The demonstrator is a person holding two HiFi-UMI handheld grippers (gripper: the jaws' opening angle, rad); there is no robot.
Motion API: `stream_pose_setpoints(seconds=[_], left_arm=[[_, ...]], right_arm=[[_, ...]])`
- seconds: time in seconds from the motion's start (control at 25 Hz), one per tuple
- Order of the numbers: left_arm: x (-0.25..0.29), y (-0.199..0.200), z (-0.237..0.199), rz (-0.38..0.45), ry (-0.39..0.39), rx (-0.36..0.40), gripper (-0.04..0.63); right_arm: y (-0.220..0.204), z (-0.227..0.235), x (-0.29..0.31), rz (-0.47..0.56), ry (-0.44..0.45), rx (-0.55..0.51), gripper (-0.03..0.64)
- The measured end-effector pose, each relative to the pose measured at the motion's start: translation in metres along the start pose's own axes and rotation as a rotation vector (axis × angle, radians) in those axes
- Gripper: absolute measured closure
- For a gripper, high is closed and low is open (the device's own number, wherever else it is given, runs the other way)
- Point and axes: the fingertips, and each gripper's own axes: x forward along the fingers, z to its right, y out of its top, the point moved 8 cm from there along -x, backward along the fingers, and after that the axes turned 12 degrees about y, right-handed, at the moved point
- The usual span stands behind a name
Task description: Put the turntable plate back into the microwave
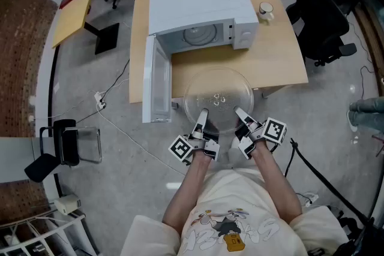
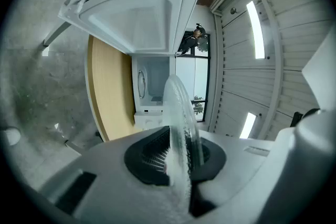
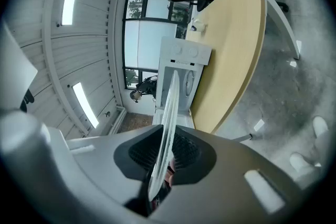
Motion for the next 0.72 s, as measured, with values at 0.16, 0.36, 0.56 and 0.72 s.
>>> stream_pose_setpoints(seconds=[0.16,0.36,0.56,0.72], left_arm=[[-0.013,0.006,-0.001,-0.008,-0.008,0.006,0.566],[-0.024,0.013,0.000,-0.016,-0.031,0.001,0.566],[-0.021,0.014,0.006,-0.031,-0.053,0.009,0.566],[-0.018,0.014,0.009,-0.026,-0.062,0.011,0.566]], right_arm=[[-0.015,-0.003,-0.002,0.013,-0.002,-0.020,0.566],[-0.029,-0.010,0.001,0.016,0.004,-0.036,0.566],[-0.028,-0.017,0.004,0.009,0.021,-0.084,0.560],[-0.022,-0.022,0.009,-0.008,0.033,-0.104,0.557]])
